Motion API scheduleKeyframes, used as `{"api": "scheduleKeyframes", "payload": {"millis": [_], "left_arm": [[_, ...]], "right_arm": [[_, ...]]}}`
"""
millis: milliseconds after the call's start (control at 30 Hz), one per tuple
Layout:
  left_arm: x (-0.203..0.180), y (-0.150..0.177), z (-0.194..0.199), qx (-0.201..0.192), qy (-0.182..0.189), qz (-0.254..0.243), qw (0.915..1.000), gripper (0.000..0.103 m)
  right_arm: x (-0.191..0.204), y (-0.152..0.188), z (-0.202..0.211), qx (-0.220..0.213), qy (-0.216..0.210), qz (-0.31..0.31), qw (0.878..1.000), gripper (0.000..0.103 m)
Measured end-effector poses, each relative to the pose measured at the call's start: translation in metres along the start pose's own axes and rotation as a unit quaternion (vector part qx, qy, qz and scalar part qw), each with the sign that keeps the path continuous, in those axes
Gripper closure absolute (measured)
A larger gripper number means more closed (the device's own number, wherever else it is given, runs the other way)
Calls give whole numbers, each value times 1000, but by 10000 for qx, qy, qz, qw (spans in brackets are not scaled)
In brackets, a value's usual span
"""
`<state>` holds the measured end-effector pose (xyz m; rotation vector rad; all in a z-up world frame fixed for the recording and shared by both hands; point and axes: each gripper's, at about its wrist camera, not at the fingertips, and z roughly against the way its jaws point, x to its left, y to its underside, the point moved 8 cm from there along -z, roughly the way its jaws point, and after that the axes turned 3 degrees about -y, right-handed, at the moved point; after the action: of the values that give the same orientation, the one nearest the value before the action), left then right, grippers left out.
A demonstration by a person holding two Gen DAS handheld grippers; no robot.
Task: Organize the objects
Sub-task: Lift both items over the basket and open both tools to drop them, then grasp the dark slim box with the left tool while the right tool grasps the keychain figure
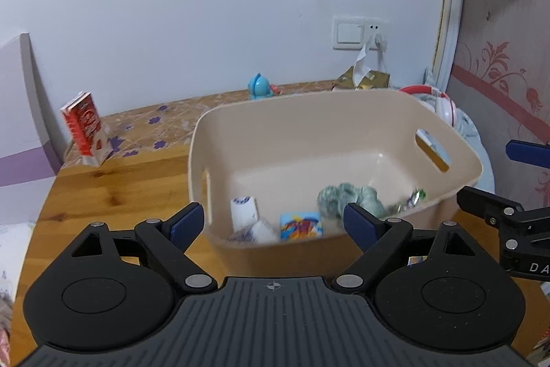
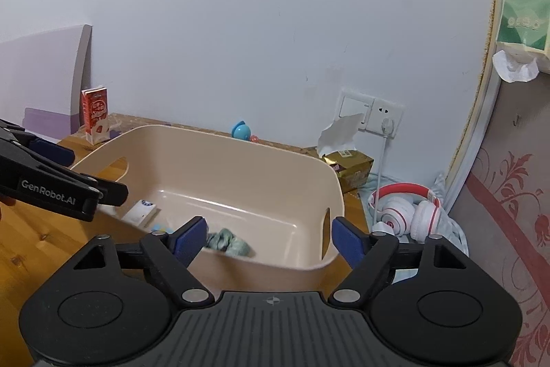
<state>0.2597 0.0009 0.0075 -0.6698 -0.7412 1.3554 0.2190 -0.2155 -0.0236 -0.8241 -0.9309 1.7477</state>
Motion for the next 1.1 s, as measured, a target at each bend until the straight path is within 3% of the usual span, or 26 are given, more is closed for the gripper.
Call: {"api": "scheduleKeyframes", "payload": {"millis": [233, 533, 833, 1100], "left_arm": [[5, 35, 10, 319, -38, -12, 9995, 13], [-3, 75, -28, 884, -146, 9, 9960, 13], [-4, 84, -68, 1122, -291, 465, 9922, 13], [-7, 95, -78, 1393, -195, 447, 9890, 14]], "right_arm": [[12, 31, 6, 309, -63, 58, 9995, 13], [20, 71, -22, 880, -104, -14, 9961, 13], [28, 86, -53, 1146, -144, -262, 9930, 13], [43, 94, -67, 1351, -318, -129, 9902, 13]]}}
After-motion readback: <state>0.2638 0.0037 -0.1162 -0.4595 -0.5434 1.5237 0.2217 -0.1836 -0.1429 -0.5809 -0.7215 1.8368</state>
